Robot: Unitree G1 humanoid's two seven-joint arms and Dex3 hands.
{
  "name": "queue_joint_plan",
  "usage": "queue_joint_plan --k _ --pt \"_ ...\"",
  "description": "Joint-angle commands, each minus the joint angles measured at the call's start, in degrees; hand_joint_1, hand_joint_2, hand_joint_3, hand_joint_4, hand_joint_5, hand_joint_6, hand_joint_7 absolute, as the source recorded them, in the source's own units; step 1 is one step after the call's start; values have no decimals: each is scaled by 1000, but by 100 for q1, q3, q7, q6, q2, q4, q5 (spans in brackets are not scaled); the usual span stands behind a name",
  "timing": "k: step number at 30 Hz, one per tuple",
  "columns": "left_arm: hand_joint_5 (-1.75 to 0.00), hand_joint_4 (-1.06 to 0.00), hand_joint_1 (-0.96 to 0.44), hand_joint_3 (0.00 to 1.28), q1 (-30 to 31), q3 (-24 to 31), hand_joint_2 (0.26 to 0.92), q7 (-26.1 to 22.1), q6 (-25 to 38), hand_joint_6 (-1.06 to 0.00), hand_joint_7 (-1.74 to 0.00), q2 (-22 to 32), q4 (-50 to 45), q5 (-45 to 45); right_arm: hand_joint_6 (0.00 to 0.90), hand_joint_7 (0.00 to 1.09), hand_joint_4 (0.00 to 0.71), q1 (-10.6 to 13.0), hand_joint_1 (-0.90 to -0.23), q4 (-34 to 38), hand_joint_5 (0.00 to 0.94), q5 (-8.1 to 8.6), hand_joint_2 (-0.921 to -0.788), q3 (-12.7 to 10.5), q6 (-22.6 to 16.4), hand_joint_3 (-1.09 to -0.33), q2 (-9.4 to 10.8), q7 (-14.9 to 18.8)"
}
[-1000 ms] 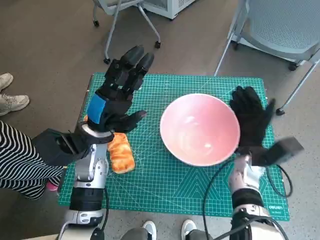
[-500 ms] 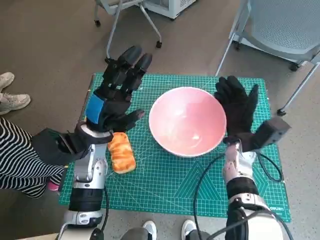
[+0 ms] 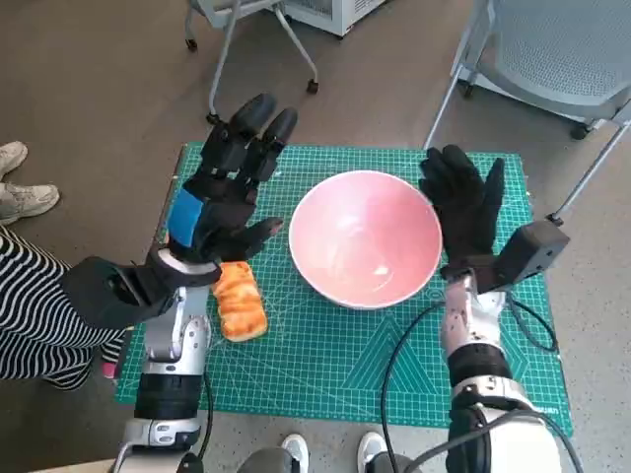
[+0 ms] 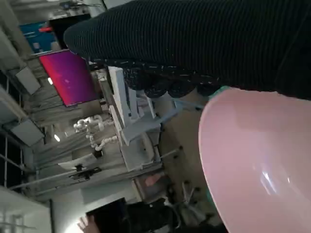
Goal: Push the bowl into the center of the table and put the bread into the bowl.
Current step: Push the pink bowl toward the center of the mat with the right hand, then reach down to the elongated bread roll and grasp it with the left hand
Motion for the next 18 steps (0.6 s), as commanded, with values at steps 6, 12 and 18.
queue_joint_plan --k 6,12,18 --pt "-83 -89 -446 244 -48 -2 885 -13 -68 1 -427 -18 6 -3 62 403 123 567 -658 -1113 0 -509 -921 462 -558 -761 -197 11" --pt "-79 -93 -449 237 -105 -43 890 22 -54 1 -428 -82 -22 8 61 421 125 1000 -683 -2309 2 -595 -921 718 -615 -743 -269 76" --pt "-76 -99 -455 228 -186 -97 893 60 -52 1 -436 -146 -78 17 63 442 136 1401 -690 -3430 7 -466 -921 880 -462 -741 -306 244"
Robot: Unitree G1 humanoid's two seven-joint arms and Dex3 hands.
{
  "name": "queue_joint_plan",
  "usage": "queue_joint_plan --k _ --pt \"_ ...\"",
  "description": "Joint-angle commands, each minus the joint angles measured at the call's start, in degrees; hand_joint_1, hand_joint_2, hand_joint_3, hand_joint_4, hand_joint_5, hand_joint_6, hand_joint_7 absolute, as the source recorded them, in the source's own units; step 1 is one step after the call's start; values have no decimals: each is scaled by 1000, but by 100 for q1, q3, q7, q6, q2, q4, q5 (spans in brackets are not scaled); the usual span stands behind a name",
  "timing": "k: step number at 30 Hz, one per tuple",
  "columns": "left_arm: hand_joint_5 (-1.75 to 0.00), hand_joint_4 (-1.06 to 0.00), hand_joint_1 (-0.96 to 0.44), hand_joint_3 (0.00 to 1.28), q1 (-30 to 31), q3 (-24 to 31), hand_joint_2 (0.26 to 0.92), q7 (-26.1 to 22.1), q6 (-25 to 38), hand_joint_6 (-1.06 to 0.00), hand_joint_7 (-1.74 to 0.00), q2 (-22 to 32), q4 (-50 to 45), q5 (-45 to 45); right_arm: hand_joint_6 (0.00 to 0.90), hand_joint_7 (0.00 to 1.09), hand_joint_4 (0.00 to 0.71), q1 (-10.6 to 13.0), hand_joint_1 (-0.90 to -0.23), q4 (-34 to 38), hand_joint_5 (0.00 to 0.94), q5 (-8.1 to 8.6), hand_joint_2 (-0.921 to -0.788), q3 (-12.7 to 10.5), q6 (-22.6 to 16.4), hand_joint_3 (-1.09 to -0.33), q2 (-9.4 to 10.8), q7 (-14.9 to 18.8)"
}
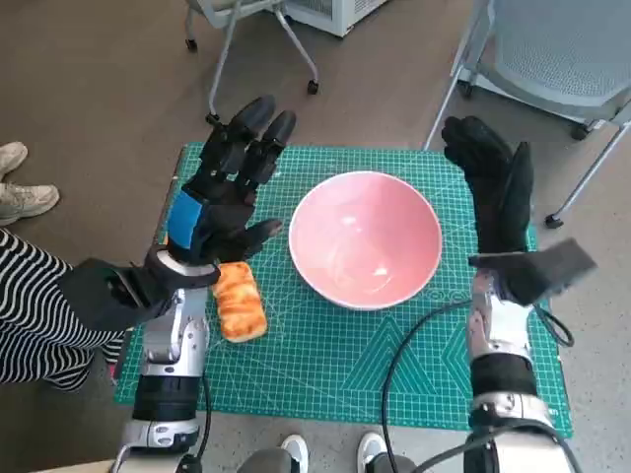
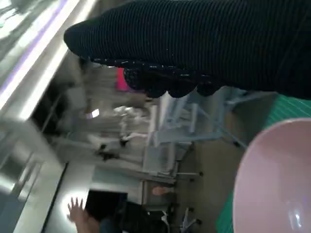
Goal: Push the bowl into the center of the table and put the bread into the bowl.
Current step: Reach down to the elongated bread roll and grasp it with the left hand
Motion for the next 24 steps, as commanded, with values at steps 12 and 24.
queue_joint_plan --k 12,24 --pt "-81 -123 -464 216 -250 -190 896 3 -69 1 -492 -124 -290 30 37 517 157 710 -691 -1666 9 -168 -921 409 551 -761 -171 49" --pt "-134 -78 -449 350 -301 -296 829 -186 -162 1 -509 -11 -498 91 1 586 161 796 -724 -2085 5 -296 -921 524 881 -774 -273 -40"
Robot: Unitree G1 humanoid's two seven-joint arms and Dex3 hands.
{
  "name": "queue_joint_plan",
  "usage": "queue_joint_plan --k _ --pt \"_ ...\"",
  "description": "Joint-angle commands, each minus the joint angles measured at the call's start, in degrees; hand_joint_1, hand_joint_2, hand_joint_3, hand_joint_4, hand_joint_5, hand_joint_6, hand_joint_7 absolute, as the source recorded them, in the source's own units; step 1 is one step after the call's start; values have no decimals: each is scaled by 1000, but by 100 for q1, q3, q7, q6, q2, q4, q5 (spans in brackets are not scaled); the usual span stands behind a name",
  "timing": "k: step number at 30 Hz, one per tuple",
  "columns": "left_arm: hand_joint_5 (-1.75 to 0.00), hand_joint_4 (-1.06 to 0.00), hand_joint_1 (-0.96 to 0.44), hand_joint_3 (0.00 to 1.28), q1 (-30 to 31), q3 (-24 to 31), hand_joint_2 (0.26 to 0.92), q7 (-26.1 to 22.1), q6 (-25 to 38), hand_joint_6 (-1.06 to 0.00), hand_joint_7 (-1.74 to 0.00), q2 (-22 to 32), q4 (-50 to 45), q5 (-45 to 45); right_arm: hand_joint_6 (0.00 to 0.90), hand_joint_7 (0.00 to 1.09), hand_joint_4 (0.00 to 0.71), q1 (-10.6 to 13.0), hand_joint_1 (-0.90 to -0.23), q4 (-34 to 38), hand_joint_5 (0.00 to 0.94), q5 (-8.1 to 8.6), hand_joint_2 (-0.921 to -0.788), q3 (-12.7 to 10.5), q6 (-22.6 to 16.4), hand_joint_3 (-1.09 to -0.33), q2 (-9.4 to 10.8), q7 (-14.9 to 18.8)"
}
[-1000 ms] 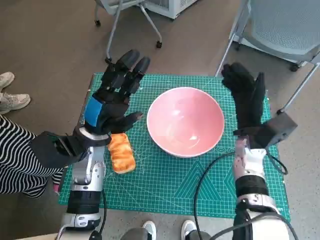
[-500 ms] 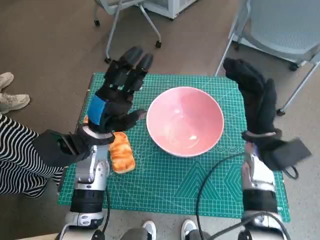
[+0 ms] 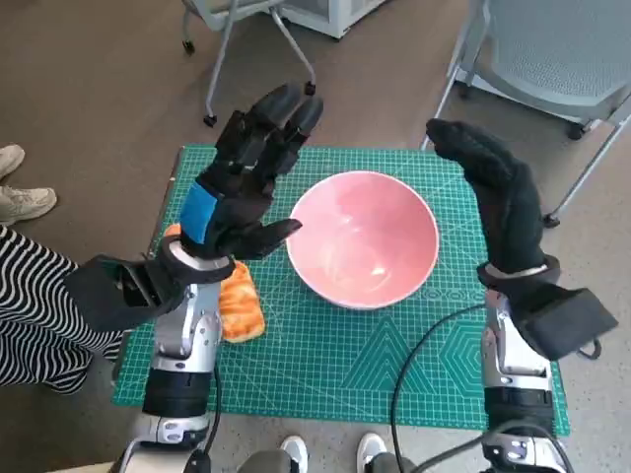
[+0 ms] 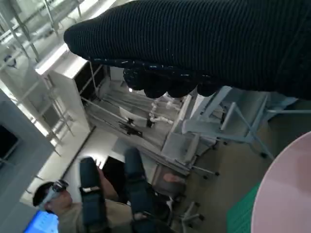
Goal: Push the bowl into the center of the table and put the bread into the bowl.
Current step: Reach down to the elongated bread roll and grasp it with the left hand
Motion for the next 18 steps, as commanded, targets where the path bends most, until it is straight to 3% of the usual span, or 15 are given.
queue_joint_plan --k 1,10,15,18 --pt "-177 -51 -446 415 -74 -69 796 -110 -101 1 -509 108 -206 73 1 588 161 149 -724 -137 5 -61 -921 34 192 -774 -83 -56" --pt "-264 -1 -421 597 -126 -44 693 -320 -211 1 -483 493 -317 260 -1 592 164 180 -726 -271 6 -65 -921 43 333 -773 -43 -120" --pt "-345 1 -372 602 -356 74 643 -683 -634 1 -542 1351 -75 749 0 593 166 218 -724 -299 6 -43 -921 33 347 -771 -31 -144" --pt "-411 1 -327 562 -570 82 593 -1245 -824 1 -597 2008 167 826 0 594 167 254 -724 -318 6 -14 -921 15 359 -770 -33 -148"
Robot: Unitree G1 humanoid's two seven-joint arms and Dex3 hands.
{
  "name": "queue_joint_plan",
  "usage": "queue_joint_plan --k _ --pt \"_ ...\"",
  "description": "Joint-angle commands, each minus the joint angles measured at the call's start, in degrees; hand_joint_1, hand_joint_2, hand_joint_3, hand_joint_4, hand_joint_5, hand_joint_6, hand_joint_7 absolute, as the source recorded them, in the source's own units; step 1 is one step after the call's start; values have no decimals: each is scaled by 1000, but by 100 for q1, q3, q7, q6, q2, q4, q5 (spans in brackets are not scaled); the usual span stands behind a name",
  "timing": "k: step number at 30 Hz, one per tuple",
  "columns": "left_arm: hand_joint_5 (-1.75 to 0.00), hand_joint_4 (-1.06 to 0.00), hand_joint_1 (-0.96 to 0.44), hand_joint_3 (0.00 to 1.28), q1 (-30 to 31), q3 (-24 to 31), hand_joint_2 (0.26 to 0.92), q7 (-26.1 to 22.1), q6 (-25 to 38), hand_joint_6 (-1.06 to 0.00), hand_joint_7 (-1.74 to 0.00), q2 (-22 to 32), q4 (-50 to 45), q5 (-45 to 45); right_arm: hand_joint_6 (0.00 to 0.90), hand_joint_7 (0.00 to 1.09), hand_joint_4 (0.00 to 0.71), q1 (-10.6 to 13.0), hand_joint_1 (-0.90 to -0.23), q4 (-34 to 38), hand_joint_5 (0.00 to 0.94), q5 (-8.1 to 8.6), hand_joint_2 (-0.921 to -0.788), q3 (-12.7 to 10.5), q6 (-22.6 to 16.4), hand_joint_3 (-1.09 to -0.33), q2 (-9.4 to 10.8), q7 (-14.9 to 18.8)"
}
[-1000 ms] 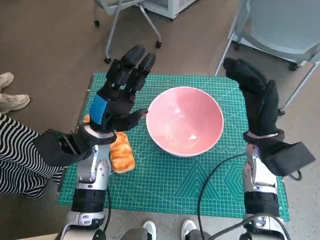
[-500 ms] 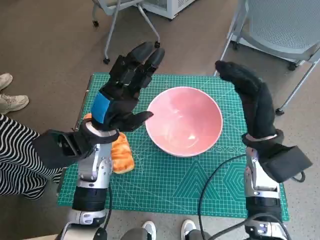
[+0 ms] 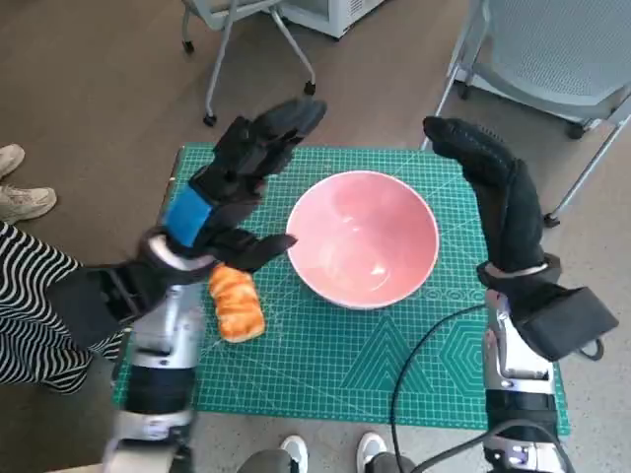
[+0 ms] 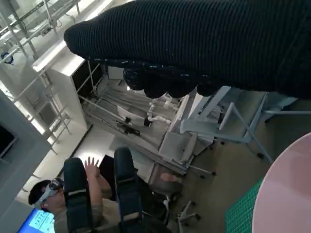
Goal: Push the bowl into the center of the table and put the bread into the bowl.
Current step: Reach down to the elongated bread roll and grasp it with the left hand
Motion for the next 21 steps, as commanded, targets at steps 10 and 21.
queue_joint_plan --k 10,21 --pt "-240 -220 -274 173 -712 -249 597 -1913 -1147 -91 -661 2300 937 670 2 596 174 280 -730 -74 8 93 -921 -49 116 -766 -14 -36" --pt "-7 -375 -220 6 -686 -644 684 -2302 -1391 -413 -167 2949 995 1088 6 593 184 270 -727 -1 11 124 -921 -76 116 -762 11 -57"
